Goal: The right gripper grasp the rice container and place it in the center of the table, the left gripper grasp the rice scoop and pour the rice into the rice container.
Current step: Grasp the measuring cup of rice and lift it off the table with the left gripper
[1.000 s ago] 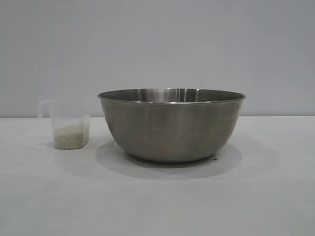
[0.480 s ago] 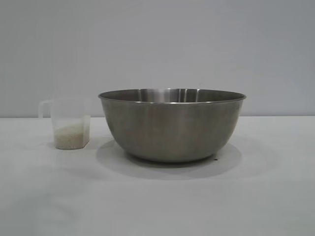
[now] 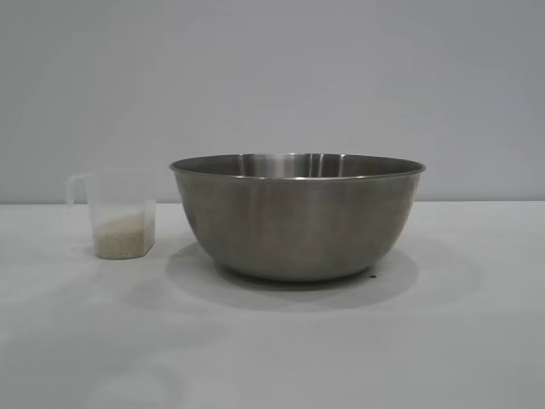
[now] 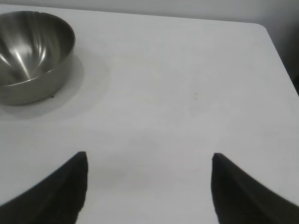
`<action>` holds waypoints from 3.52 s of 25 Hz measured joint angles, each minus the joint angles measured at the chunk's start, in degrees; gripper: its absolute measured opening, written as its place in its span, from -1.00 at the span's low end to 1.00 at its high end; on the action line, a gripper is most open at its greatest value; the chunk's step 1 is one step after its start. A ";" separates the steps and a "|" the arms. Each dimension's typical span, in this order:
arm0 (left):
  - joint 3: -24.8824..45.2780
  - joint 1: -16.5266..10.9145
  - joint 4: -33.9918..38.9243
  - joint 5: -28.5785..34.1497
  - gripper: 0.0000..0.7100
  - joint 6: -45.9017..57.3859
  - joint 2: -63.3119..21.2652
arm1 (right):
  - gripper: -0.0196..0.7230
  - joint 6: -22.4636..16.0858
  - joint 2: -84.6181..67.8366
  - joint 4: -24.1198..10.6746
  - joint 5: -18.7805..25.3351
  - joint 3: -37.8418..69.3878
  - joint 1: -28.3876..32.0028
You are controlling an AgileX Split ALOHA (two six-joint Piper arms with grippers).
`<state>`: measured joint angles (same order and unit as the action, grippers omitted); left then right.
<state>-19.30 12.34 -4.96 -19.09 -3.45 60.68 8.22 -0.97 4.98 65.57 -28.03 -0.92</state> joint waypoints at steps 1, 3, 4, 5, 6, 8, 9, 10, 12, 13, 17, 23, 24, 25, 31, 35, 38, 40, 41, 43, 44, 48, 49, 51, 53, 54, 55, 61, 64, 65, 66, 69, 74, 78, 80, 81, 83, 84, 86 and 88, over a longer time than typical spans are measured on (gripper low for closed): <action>1.04 0.25 0.00 -1.71 0.09 0.61 0.00 | 0.32 0.00 0.00 0.00 0.00 0.00 0.00; 3.15 0.52 0.00 -3.81 0.09 1.60 0.00 | 0.32 0.00 0.00 0.00 0.00 0.00 0.00; 4.01 0.61 0.00 -4.70 0.09 1.76 0.00 | 0.32 0.00 0.00 0.00 0.00 0.00 0.00; 5.16 0.61 0.00 -5.80 0.09 1.86 0.00 | 0.32 0.00 0.00 0.00 0.00 0.00 0.00; 6.36 0.61 0.00 -6.86 0.09 2.10 0.00 | 0.32 0.00 0.00 0.00 0.00 0.00 0.00; 8.62 0.61 0.00 -9.37 0.09 3.17 0.00 | 0.32 0.00 0.00 0.00 0.00 0.00 0.00; 9.90 0.61 0.00 -11.46 0.09 3.78 0.00 | 0.32 0.00 0.00 0.00 0.00 0.00 0.00; 11.12 0.61 0.23 -13.57 0.09 4.48 0.00 | 0.32 0.00 0.00 0.00 0.00 0.00 0.00; 12.65 0.61 1.86 -16.85 0.09 5.19 0.00 | 0.32 0.00 0.00 0.00 0.00 0.00 0.00; 13.13 0.61 3.44 -19.10 0.09 5.39 0.31 | 0.32 0.00 0.00 0.00 0.00 0.00 0.00; 13.32 0.61 9.38 -24.98 -0.17 6.08 5.59 | 0.32 0.00 0.00 0.00 0.00 0.00 0.00; 13.32 0.64 11.99 -41.20 -0.35 6.16 23.12 | 0.32 0.00 0.00 0.00 0.00 0.00 0.00; 13.32 0.64 11.57 -43.70 -0.35 6.16 26.86 | 0.32 0.00 0.00 0.00 0.00 0.00 0.00; 13.09 0.64 11.11 -44.85 -0.35 6.21 29.99 | 0.32 0.00 0.00 0.00 0.00 0.00 0.00; 8.92 0.73 9.26 -45.92 -0.22 6.30 47.00 | 0.32 0.00 0.00 0.00 0.00 0.00 0.00; 6.71 0.73 9.02 -46.03 -0.22 6.30 49.20 | 0.32 0.00 0.00 0.00 0.00 0.00 0.00; 4.72 0.73 9.02 -46.04 -0.22 6.30 49.31 | 0.32 0.00 0.00 0.00 -0.04 0.00 0.00; 3.50 0.73 9.02 -46.04 -0.22 6.30 49.31 | 0.32 0.00 0.00 0.00 -0.04 0.00 0.00; 2.87 0.73 9.02 -46.04 -0.22 6.30 49.31 | 0.32 0.00 0.00 0.00 -0.04 0.00 0.00; 1.69 0.73 9.02 -46.04 -0.22 6.30 49.40 | 0.32 0.00 0.00 0.00 -0.04 0.00 0.00; 1.05 0.73 9.02 -46.04 -0.22 6.19 49.40 | 0.32 0.00 0.00 0.00 -0.04 0.00 0.00; -1.29 0.73 9.02 -46.04 -0.22 4.88 49.40 | 0.32 0.00 0.00 0.00 -0.04 0.00 0.00; -1.71 0.73 9.02 -46.04 -0.22 4.41 49.40 | 0.32 0.00 0.00 0.00 -0.04 0.00 0.00; -2.60 0.73 9.02 -46.04 -0.22 4.01 49.52 | 0.32 0.00 0.00 0.00 -0.04 0.00 0.00; -3.21 0.73 9.02 -46.15 -0.22 3.87 50.06 | 0.32 0.00 0.00 0.00 -0.04 0.00 0.00; -3.45 0.73 9.02 -46.15 -0.22 3.79 50.59 | 0.32 0.00 0.00 0.00 -0.04 0.00 0.00; -3.81 0.73 9.02 -46.05 -0.22 3.79 51.21 | 0.32 0.00 0.00 0.00 -0.04 0.00 0.00; -5.99 0.73 8.94 -46.05 -0.22 3.65 53.84 | 0.32 0.00 0.00 0.00 -0.04 0.00 0.00; -7.22 0.73 8.58 -46.05 -0.22 3.65 54.87 | 0.32 0.00 0.00 0.00 -0.04 0.00 0.00; -7.61 0.73 8.33 -46.05 -0.22 3.65 55.14 | 0.32 0.00 0.00 0.00 -0.04 0.00 0.00; -7.95 0.73 7.97 -46.05 -0.22 3.65 55.57 | 0.32 0.00 0.00 -0.10 -0.04 0.00 0.00; -8.78 0.73 7.40 -46.05 -0.22 3.54 56.75 | 0.32 0.00 0.00 -0.15 -0.04 0.00 0.00; -10.42 0.73 7.28 -46.05 -0.22 3.54 58.21 | 0.32 0.00 0.00 -0.25 -0.04 0.00 0.00; -11.60 0.73 7.14 -46.05 -0.22 2.25 58.61 | 0.32 0.00 0.00 -0.38 -0.04 0.00 0.00; -12.12 0.73 7.00 -46.05 -0.22 1.64 58.70 | 0.32 0.00 0.00 -0.38 -0.04 0.00 0.00; -12.26 0.73 6.78 -46.05 -0.22 1.50 58.70 | 0.32 0.00 0.00 -0.38 -0.04 0.00 0.00; -12.78 0.73 5.89 -46.05 -0.22 1.40 58.70 | 0.32 0.00 0.00 -0.38 -0.04 0.00 0.00; -12.97 0.73 5.61 -46.05 -0.22 1.40 58.80 | 0.32 0.00 0.00 -0.40 -0.04 0.00 0.00; -13.78 0.73 5.48 -46.05 -0.22 1.18 59.08 | 0.32 0.00 0.00 -0.40 -0.04 0.00 0.00; -14.55 0.73 5.39 -46.05 -0.22 1.06 59.66 | 0.32 0.00 0.00 -0.40 -0.04 0.00 0.00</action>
<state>-33.85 13.07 0.43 -65.13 -2.39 120.34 8.22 -0.97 4.58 65.53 -28.03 -0.92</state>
